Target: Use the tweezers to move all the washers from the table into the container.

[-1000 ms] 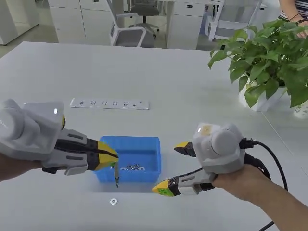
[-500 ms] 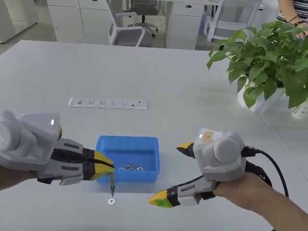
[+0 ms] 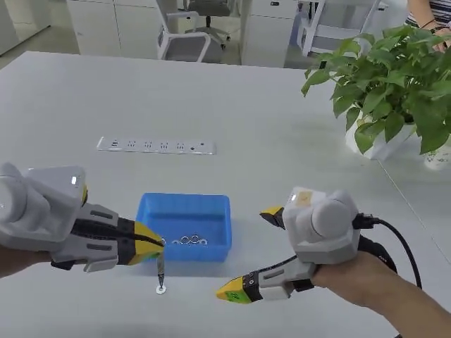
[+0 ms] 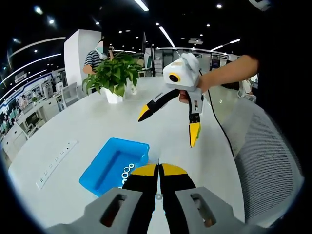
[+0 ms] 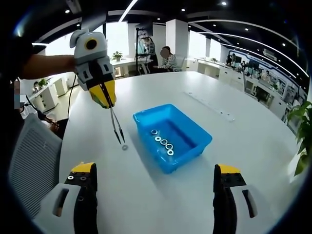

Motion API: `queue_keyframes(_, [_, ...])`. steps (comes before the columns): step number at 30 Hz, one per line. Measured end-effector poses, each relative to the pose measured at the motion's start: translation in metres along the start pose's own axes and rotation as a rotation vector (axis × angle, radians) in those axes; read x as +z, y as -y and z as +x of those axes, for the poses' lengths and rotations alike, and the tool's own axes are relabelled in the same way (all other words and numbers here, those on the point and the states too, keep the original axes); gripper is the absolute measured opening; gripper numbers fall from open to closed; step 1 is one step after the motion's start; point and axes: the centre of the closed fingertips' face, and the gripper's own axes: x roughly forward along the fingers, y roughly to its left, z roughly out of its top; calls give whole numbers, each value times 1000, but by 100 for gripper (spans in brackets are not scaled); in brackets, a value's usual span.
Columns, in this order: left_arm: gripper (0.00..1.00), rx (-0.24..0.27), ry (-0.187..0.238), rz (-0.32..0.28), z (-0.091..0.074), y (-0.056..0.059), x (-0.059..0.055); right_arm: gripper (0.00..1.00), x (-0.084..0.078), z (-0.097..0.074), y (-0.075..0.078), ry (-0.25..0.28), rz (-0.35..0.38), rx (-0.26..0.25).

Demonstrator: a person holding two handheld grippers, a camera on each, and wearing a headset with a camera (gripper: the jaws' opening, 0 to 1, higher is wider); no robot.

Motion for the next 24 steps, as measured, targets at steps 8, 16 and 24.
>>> queue_keyframes(8, [5,0,4,-10,1,0,-4,100,-3,2,-1,-8,2,1])
queue_keyframes(16, [5,0,8,-17,4,1,-8,100,-7,3,-3,-18,4,5])
queue_keyframes(24, [5,-2,-1,-12,5,0,-13,100,-9,3,-3,-17,10,7])
